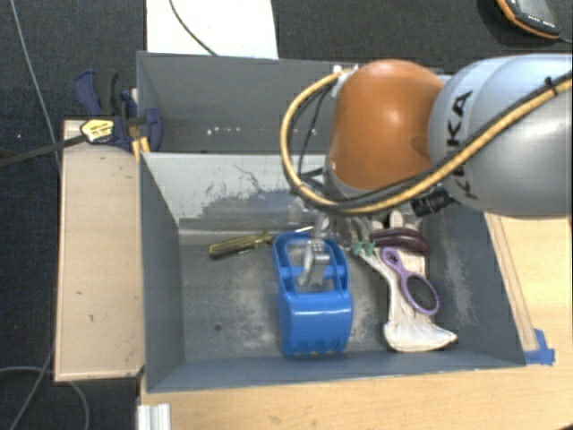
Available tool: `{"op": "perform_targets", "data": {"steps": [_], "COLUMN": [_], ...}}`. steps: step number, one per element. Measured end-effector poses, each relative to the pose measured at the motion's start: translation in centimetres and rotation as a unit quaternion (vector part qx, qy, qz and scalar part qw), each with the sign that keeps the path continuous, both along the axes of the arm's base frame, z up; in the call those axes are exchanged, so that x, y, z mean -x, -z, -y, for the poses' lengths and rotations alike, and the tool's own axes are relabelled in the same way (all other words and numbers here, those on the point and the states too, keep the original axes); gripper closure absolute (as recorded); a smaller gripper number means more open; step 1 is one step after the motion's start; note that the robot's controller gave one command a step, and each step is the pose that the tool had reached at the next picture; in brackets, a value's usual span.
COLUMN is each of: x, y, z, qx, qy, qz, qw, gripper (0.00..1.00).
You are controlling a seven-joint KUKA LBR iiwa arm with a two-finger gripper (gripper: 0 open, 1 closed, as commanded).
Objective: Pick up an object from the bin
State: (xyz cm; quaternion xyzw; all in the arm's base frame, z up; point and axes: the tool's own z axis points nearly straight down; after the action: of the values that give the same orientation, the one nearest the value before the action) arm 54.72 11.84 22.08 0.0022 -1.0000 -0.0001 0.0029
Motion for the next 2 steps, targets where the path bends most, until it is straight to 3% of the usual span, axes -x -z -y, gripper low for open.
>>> {"op": "perform_targets", "data": {"steps": [1, 2], "x": [-0.2, -2.0], "y": [-0.5, 9.7], "z": [0.1, 3.3], "qx": [-0.001, -0.001], "qy": [0.003, 0.043], "qz": [0.0044, 0.0049], "qw": [1.0000, 0.9991], "gripper": [0.00, 0.00]}}
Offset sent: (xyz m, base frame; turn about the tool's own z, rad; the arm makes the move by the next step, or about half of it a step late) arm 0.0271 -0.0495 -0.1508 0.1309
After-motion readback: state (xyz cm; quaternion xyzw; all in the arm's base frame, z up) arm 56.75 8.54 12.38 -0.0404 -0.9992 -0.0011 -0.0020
